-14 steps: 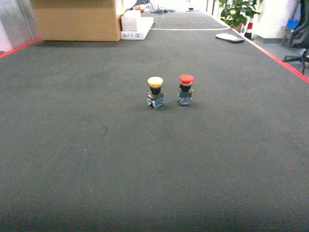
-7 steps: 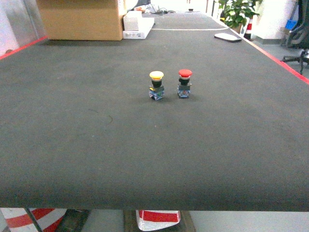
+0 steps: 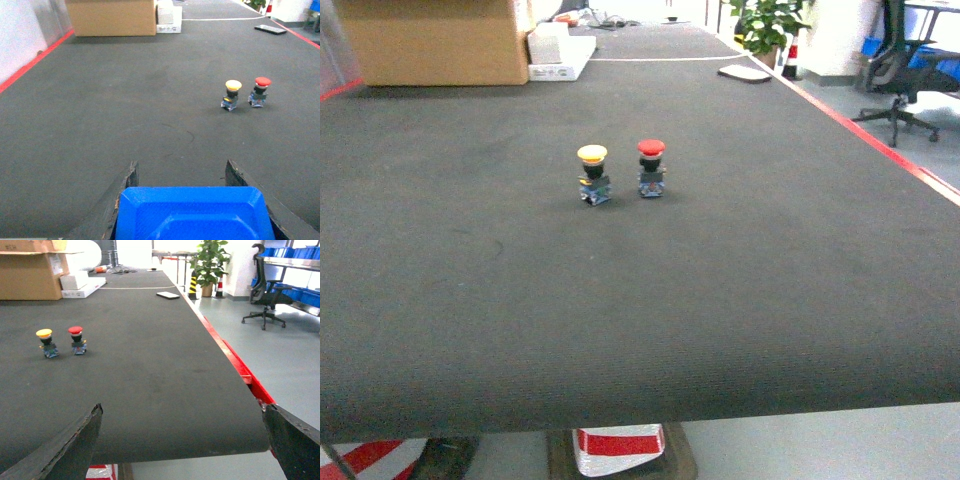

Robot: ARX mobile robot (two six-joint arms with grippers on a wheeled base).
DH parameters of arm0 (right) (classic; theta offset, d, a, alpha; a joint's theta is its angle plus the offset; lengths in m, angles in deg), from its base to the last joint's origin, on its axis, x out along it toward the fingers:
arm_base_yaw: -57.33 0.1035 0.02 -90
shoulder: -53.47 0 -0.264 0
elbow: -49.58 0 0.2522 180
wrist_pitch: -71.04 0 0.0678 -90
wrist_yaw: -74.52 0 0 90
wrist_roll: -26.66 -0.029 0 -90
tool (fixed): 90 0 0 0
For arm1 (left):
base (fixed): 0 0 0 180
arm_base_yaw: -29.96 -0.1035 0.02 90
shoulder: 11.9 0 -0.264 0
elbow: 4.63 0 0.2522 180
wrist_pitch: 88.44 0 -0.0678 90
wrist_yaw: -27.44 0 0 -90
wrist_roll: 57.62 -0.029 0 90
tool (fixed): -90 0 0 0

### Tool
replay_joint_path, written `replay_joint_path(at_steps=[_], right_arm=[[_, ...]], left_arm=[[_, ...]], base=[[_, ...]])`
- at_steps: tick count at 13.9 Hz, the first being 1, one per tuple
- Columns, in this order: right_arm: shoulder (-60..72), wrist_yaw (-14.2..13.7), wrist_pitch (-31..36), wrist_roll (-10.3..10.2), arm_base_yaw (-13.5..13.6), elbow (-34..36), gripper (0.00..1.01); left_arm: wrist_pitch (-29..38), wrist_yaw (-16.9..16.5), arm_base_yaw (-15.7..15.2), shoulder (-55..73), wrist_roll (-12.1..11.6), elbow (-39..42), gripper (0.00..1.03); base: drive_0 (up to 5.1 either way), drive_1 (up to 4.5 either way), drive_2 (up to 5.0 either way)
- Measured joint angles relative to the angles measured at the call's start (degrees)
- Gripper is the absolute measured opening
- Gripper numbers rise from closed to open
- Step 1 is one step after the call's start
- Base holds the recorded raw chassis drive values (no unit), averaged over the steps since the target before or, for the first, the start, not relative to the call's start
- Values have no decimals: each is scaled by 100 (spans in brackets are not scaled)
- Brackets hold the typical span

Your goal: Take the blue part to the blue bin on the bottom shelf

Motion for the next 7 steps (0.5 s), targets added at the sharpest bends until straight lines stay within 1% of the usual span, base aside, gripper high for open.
replay_joint_path(at_steps=[7], right_arm=[[0,0,2,0,0,0,98]], left_arm=[[-4,-2,2,4,0,0,43]], base=[[-163,-163,-163]])
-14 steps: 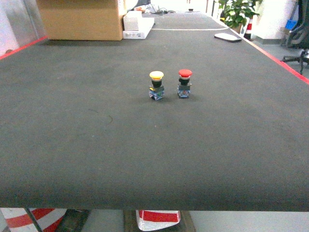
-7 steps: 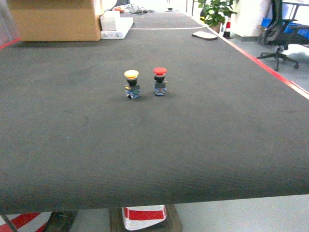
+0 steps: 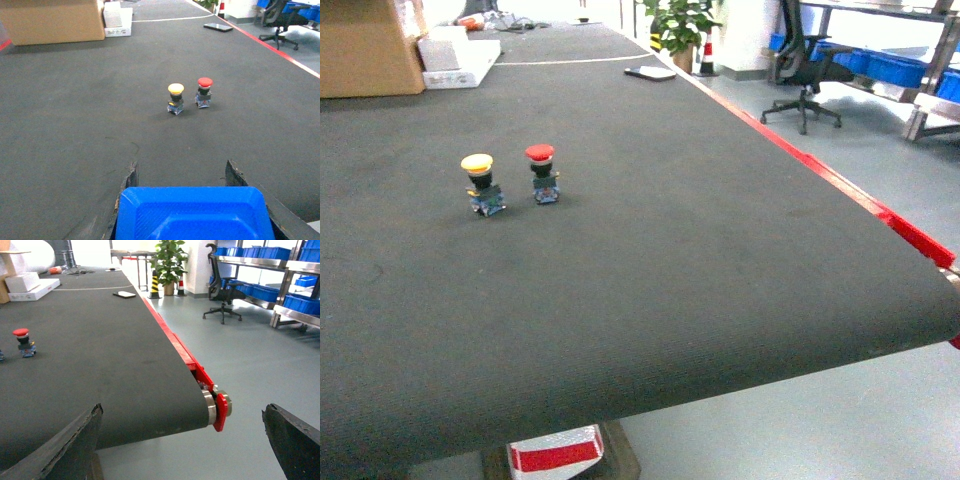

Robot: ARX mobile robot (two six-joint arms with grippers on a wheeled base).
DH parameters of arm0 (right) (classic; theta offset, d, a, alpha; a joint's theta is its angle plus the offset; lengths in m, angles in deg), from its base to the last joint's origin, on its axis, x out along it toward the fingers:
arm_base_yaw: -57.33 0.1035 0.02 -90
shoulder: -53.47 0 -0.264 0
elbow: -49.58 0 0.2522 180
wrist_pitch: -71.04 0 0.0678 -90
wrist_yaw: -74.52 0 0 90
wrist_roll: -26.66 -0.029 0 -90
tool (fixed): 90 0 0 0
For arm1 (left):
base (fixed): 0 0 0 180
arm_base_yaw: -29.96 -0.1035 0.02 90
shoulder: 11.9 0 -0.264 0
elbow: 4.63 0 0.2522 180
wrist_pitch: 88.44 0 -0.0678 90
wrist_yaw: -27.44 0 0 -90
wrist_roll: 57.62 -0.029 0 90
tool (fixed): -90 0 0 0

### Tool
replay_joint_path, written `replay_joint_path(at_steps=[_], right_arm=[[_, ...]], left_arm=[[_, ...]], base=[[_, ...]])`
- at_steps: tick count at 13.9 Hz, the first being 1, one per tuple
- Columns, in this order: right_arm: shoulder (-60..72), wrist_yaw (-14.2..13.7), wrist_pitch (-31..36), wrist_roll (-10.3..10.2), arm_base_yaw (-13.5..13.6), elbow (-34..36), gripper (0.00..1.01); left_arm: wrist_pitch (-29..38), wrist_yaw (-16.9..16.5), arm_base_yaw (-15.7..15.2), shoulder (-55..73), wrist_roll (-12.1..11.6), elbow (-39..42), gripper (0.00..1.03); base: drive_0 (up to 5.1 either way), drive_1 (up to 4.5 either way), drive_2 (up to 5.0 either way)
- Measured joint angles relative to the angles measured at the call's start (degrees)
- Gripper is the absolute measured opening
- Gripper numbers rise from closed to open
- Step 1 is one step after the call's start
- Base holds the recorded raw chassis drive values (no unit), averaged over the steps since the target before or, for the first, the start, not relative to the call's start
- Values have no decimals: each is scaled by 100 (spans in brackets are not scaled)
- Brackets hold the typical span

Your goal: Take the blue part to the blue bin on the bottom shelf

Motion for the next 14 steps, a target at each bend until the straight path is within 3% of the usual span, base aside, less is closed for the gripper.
replay_joint_path(at_steps=[14], right_arm=[[0,0,-2,0,0,0,98]], left_arm=[[-2,0,0,9,0,0,43]], base=[[-159,-159,-159]])
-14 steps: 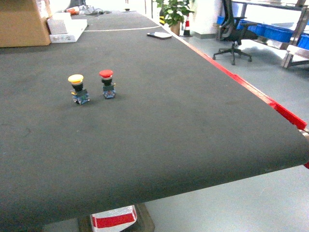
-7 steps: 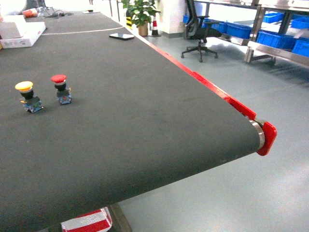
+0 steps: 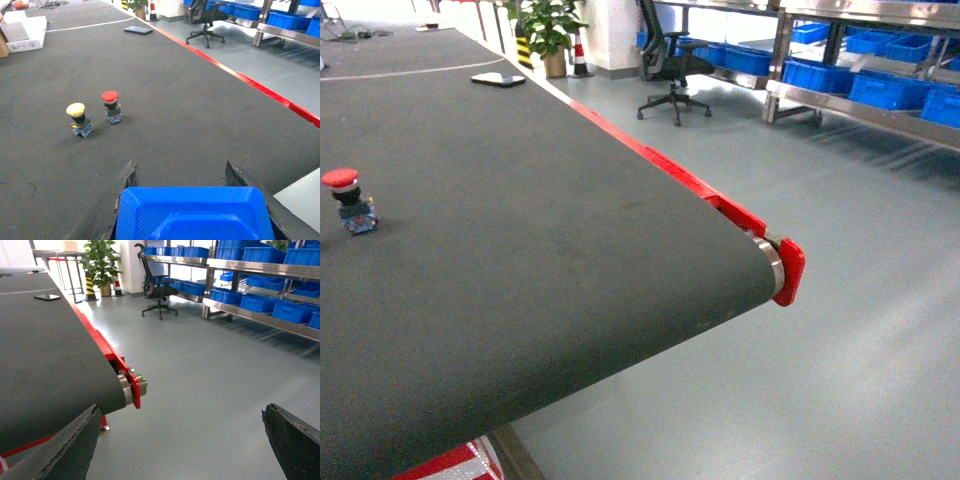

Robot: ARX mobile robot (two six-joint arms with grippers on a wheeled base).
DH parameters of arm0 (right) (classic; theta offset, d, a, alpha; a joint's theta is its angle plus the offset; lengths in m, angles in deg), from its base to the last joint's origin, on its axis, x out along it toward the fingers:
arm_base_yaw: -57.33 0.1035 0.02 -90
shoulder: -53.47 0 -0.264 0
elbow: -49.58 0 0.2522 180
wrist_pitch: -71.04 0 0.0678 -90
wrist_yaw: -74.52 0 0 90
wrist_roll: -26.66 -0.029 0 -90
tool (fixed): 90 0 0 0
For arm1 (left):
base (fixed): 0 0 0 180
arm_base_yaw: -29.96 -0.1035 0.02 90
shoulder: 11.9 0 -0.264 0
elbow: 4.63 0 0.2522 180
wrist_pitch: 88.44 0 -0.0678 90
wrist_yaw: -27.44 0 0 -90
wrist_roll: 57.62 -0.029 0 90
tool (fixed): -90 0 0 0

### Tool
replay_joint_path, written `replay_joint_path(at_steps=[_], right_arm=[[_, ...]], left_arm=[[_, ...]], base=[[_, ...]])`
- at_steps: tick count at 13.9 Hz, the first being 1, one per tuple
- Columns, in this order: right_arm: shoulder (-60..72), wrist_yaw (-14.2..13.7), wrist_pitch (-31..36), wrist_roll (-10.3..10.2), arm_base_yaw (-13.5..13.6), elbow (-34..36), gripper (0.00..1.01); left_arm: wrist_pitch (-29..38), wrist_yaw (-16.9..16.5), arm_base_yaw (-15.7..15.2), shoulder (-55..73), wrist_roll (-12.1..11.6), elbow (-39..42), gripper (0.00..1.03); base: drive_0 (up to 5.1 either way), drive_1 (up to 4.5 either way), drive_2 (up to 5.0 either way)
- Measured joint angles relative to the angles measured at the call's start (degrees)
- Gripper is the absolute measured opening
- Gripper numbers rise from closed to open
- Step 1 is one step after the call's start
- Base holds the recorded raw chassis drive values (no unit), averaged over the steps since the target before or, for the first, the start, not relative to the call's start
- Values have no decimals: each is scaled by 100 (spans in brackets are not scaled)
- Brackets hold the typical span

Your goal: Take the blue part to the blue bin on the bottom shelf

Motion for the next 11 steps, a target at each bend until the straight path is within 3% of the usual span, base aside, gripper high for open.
replay_joint_path(at_steps=[11], right_arm=[[0,0,0,0,0,0,98]], left_arm=[[7,0,2,-9,0,0,43]], base=[[-164,-164,-164]])
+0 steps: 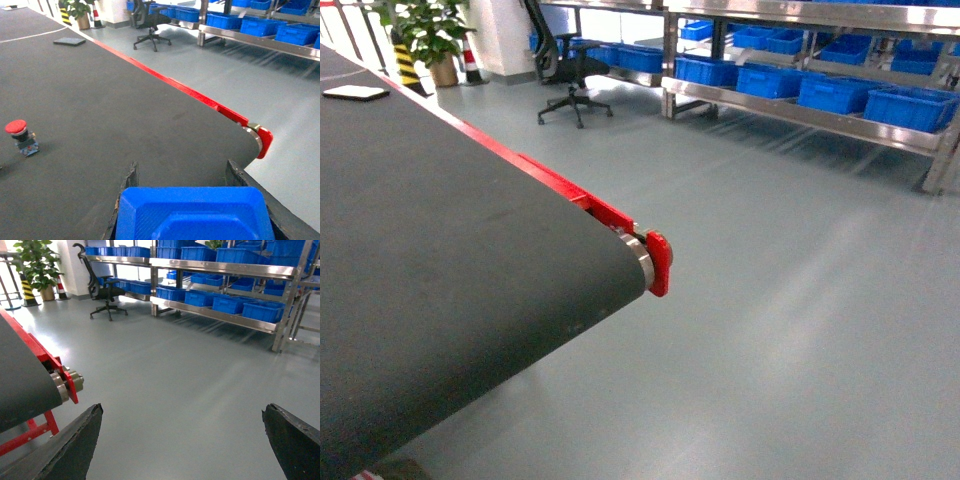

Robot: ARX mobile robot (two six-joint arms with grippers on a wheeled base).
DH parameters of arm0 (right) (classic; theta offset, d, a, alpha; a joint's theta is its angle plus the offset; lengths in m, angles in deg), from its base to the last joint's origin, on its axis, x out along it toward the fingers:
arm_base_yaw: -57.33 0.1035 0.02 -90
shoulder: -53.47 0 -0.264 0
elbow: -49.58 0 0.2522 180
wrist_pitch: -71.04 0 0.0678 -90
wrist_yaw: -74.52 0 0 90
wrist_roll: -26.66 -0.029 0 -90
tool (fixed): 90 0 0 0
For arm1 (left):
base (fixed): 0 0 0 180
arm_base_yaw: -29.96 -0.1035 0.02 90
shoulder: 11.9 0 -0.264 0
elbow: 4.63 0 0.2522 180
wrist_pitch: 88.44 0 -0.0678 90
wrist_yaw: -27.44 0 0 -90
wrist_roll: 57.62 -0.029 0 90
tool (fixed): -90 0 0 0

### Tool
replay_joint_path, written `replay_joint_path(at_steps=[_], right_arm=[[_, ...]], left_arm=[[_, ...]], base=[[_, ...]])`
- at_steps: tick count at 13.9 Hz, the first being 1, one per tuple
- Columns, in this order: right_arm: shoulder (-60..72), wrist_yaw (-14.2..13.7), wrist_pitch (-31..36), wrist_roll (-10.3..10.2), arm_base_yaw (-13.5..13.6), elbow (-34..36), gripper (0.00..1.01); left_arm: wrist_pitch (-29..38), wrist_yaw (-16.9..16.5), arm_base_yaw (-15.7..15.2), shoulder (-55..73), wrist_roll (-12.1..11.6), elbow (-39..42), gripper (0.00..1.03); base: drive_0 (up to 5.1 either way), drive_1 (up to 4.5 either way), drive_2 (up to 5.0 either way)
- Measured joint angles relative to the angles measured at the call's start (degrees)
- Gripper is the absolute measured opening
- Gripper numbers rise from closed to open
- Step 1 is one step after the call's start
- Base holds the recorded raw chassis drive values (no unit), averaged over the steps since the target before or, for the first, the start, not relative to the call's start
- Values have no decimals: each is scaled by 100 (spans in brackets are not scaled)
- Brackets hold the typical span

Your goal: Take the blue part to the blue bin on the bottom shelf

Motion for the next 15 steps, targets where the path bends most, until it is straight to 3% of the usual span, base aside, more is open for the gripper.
replay_joint_path(at_steps=[15], right_arm=[[0,0,2,0,0,0,98]], left_arm=[[-2,0,0,-4,0,0,43]], base=[[-161,-161,-161]])
